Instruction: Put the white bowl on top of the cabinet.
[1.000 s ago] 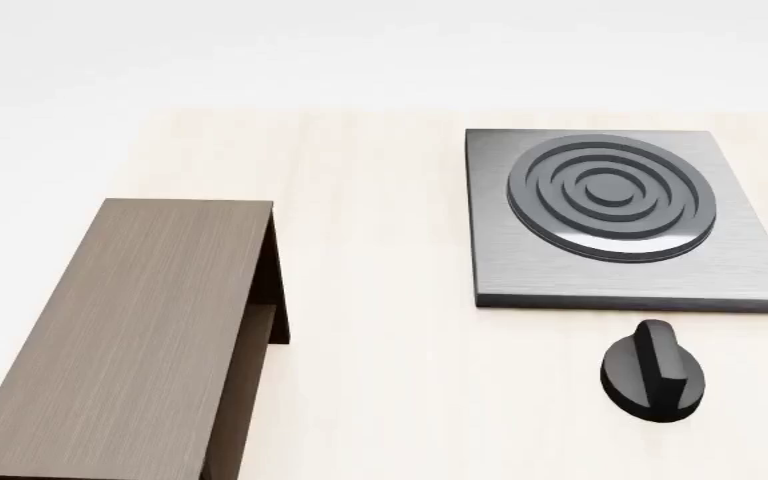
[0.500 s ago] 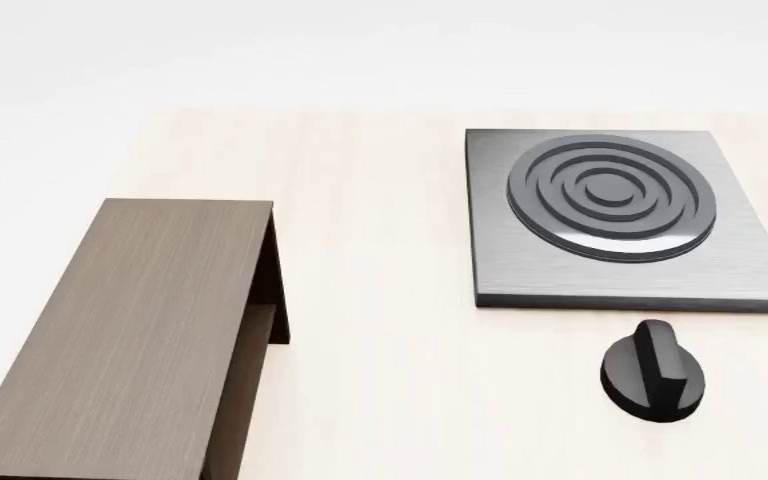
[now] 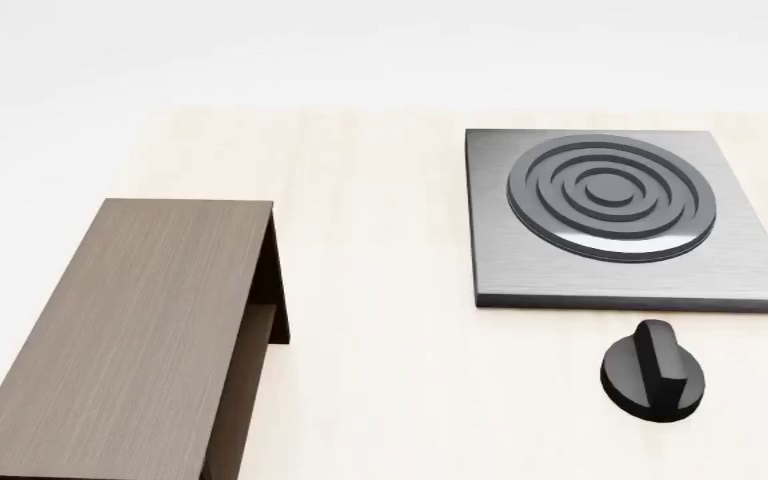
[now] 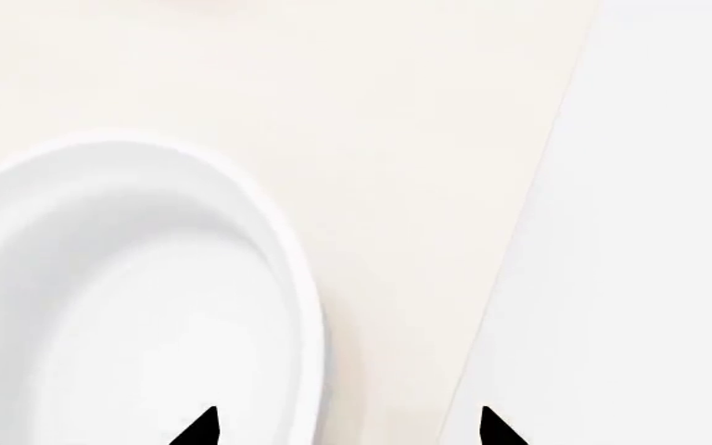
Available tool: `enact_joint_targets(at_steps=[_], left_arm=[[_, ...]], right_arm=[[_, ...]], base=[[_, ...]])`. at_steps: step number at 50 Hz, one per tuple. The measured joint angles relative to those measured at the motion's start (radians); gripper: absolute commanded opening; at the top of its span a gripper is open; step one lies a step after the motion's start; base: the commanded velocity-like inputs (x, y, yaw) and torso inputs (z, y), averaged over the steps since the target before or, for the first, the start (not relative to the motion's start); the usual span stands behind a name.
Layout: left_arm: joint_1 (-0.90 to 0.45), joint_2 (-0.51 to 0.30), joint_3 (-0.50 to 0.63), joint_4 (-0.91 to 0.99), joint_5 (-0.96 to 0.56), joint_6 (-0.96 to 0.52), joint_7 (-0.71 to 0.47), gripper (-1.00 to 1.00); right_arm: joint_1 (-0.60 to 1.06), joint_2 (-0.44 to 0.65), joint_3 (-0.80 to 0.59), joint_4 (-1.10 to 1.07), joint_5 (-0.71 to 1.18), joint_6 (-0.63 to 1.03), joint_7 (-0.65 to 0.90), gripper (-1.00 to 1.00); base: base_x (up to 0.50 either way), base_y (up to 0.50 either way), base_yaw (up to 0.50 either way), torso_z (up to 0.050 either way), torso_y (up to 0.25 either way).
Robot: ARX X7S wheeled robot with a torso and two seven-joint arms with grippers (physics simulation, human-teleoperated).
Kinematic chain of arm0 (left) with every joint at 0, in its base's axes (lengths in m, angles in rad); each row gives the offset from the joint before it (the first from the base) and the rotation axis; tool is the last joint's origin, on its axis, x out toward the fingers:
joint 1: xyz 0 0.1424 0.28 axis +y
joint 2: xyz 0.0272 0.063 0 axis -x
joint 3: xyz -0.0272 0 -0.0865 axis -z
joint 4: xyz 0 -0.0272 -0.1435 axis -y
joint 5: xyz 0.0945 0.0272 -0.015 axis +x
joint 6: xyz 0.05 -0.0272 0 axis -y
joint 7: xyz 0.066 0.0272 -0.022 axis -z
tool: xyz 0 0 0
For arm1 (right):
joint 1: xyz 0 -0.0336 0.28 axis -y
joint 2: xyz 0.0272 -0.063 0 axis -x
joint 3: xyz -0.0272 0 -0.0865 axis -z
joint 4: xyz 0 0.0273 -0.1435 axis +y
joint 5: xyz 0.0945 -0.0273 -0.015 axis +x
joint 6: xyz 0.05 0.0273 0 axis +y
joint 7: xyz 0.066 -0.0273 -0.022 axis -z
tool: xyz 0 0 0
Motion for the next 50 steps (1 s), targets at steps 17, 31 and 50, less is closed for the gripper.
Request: enact_joint_targets(at_steps=[17, 31, 50], left_arm=[[0.000, -0.003, 0.003, -0.001, 0.007, -0.001, -0.007, 1.00], [-0.003, -0.004, 0.006, -0.006, 0.012, 0.000, -0.011, 1.00], [-0.001, -0.004, 0.008, -0.004, 0.009, 0.004, -0.011, 1.00]], right_arm=[[0.011, -0.003, 0.004, 0.037, 0.001, -0.010, -0.028, 1.00], [0.023, -0.008, 0.011, 0.072, 0.013, -0.025, -0.048, -1.00], [0.002, -0.021, 0.026, 0.070, 0.010, -0.021, -0.026, -1.00]], base=[[0.00, 0.00, 0.00, 0.000, 0.000], [0.00, 0.00, 0.00, -0.001, 0.000], [0.00, 0.00, 0.00, -0.002, 0.000]])
